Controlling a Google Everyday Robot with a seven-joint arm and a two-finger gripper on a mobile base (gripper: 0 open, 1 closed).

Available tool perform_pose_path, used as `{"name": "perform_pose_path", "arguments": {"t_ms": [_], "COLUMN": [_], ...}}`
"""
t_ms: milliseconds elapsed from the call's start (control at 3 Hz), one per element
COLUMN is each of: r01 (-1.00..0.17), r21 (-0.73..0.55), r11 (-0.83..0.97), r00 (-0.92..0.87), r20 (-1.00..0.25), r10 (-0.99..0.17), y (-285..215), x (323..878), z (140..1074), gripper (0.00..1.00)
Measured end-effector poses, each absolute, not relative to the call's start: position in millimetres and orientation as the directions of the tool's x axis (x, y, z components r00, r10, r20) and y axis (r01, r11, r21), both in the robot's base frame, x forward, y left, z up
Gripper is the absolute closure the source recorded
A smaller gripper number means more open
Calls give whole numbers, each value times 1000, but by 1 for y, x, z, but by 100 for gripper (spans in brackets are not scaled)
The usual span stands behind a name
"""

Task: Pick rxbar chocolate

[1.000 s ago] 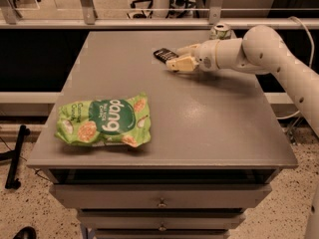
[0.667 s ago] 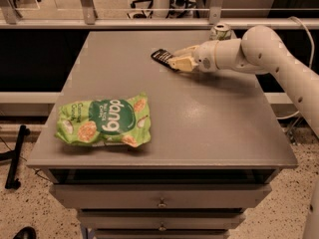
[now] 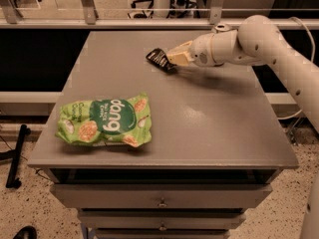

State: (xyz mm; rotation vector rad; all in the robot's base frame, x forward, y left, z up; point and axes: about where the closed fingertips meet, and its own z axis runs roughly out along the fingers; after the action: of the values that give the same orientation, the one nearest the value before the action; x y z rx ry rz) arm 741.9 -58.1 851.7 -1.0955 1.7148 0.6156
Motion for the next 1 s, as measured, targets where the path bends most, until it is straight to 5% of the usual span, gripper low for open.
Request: {"name": "perform_pose_path", "arguments": {"t_ms": [1000], "r01": [-953], "r21": [-161], "r11": [256], "r00": [61], "r20": [-931], "r10": [-359], "y": [0], "x": [702], "z": [955], "gripper": [100]}}
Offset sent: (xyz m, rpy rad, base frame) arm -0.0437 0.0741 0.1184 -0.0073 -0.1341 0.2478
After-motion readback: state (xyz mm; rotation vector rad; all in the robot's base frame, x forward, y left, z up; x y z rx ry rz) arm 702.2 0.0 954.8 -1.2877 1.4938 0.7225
